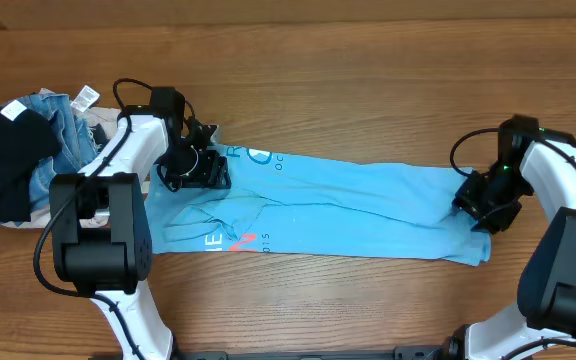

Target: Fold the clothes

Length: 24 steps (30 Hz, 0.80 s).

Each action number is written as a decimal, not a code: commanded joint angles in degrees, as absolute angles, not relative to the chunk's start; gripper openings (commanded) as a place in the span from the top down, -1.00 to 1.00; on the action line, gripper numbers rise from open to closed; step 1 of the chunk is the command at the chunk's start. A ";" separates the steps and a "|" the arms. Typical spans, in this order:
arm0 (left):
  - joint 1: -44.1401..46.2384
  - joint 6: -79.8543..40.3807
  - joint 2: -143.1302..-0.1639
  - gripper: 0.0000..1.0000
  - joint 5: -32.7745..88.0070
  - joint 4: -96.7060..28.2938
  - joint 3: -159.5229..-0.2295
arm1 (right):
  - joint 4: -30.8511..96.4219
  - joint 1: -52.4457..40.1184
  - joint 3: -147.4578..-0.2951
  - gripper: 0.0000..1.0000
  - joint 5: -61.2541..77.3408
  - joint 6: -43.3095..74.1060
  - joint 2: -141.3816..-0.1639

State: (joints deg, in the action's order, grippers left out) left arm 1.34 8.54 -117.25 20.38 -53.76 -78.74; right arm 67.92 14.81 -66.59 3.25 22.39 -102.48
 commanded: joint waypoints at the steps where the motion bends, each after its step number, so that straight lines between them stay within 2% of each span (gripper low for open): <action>1: 1.41 7.49 -121.58 -0.31 18.90 -53.67 -75.05 | 66.61 14.98 -66.13 0.07 0.05 22.81 -100.92; 4: 1.41 7.49 -121.58 -0.32 18.90 -53.67 -75.05 | 62.92 15.22 -66.37 0.09 3.40 22.52 -100.92; 8: 1.41 7.49 -121.58 -0.32 18.90 -53.69 -75.05 | 59.99 15.25 -66.43 0.23 4.97 22.57 -100.95; 9: 1.41 7.49 -121.58 -0.32 18.90 -53.71 -75.05 | 59.77 15.25 -66.37 0.42 3.70 22.61 -100.95; 10: 1.41 7.49 -121.58 -0.32 18.90 -53.69 -75.05 | 59.77 15.25 -66.19 0.70 1.15 22.87 -101.06; 12: 1.41 7.46 -121.58 -0.31 18.90 -53.71 -75.05 | 61.49 15.81 -65.21 0.92 -5.69 26.96 -101.16; 15: 1.41 7.49 -121.58 -0.30 18.90 -53.78 -75.05 | 63.79 18.52 -63.26 0.92 -11.75 31.53 -101.16; 18: 1.41 7.49 -121.58 -0.32 18.90 -53.69 -75.05 | 64.42 22.50 -63.18 0.92 -10.52 31.73 -101.14; 19: 1.41 7.49 -121.58 -0.32 18.90 -53.69 -75.05 | 64.40 23.70 -63.22 0.83 -8.80 31.40 -101.14; 21: 1.41 7.49 -121.58 -0.32 18.90 -53.74 -75.05 | 64.07 25.30 -63.46 0.14 -4.58 28.53 -101.14; 22: 1.41 7.46 -121.58 -0.31 18.94 -53.78 -75.05 | 63.18 25.93 -63.64 0.05 -1.65 26.33 -101.14; 24: 1.41 7.46 -121.58 -0.28 18.94 -53.76 -75.07 | 59.94 26.44 -63.99 0.00 9.10 18.63 -101.08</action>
